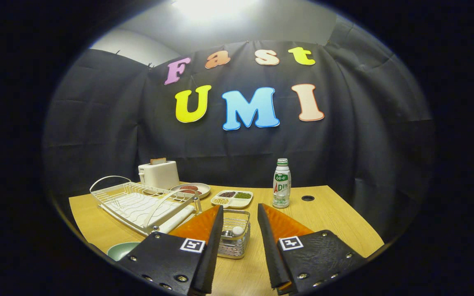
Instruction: Take the plate from the dish rack, then take the spoon from the basket and place it into the plate.
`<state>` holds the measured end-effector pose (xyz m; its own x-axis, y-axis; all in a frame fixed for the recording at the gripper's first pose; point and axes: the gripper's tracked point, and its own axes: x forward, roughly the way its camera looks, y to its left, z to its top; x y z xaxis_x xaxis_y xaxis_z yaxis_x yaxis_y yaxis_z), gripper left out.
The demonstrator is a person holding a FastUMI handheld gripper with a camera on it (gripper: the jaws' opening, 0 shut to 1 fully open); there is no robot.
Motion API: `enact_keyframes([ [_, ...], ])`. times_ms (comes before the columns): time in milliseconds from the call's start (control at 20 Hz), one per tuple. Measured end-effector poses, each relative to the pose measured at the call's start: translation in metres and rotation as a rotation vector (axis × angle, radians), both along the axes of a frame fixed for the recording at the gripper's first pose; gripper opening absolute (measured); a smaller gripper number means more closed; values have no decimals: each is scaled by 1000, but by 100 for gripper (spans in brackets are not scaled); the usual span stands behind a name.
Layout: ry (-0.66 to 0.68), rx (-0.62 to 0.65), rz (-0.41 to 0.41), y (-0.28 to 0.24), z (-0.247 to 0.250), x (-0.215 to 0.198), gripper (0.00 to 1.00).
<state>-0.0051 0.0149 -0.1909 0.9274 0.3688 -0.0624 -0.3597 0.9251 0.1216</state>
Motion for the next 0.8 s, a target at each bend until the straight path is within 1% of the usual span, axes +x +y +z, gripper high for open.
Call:
enact_keyframes([
  [100,3,37,-2,6,-6,5,51],
  [200,0,42,-3,8,-9,11,50],
  [250,7,36,-5,10,-12,14,46],
  [400,18,-9,-34,7,-21,20,46],
  [450,14,-16,-31,9,-21,19,30],
  [500,6,-9,-28,11,-19,19,29],
  [550,9,-19,-65,10,-25,35,29],
  [650,33,3,-66,10,-23,27,15],
  [700,53,22,-64,13,-22,23,15],
  [750,59,28,-57,16,-20,22,7],
  [800,68,15,-54,15,-20,19,7],
])
